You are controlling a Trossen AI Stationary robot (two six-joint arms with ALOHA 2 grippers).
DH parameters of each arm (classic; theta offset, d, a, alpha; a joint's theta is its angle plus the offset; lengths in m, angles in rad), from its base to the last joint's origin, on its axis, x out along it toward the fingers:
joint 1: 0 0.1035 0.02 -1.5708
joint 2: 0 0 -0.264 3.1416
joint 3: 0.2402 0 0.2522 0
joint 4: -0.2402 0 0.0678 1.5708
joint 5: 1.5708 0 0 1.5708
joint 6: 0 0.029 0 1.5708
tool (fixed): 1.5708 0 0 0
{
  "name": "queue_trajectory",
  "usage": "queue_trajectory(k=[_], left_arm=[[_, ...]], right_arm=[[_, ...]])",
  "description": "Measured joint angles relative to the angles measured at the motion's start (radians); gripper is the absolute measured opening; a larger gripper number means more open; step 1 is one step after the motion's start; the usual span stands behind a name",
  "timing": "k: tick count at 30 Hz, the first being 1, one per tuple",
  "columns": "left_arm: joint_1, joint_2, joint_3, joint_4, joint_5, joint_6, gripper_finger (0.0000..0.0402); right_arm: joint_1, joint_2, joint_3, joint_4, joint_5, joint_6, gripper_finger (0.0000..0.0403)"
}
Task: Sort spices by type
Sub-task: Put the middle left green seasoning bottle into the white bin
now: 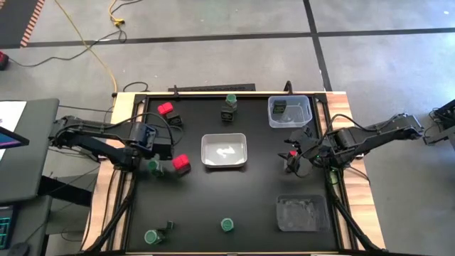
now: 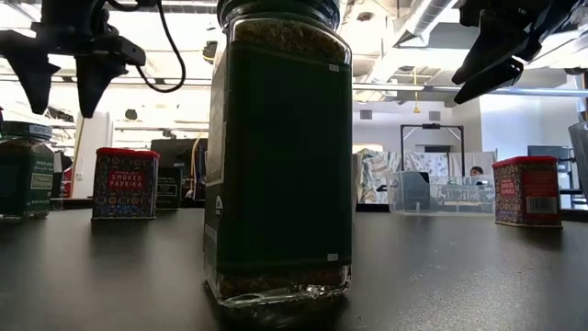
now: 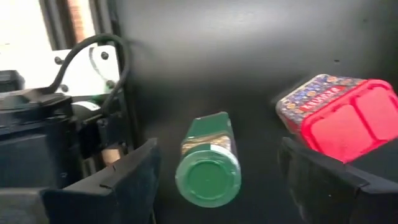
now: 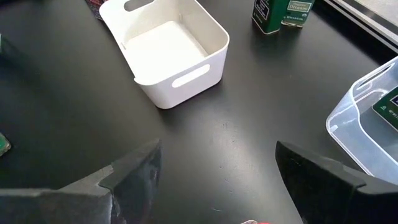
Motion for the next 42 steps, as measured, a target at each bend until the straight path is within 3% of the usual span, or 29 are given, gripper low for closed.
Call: queue_trajectory(k=[22,25,30,42], left_arm=[[-0.006,0.0,-0.025,-0.009,0.051,-0.081,0.0306],[-0.007,0.001,-0.076,0.021,0.105,-0.083,0.0306],[-0.017,-0.001,-0.135,0.144,0.119,-0.092,0.0305],[-0.036,-0.002,-0.223,0.242,0.159,-0.093,0.0305]], right_arm=[[0.0,0.0,0.0,0.0,0.0,0.008,0.034],[0.0,0.0,0.0,0.0,0.0,0.008,0.034],[0.0,0.0,0.0,0.0,0.0,0.008,0.034],[0.0,0.0,0.0,-0.005,-0.001,0.011,0.034]])
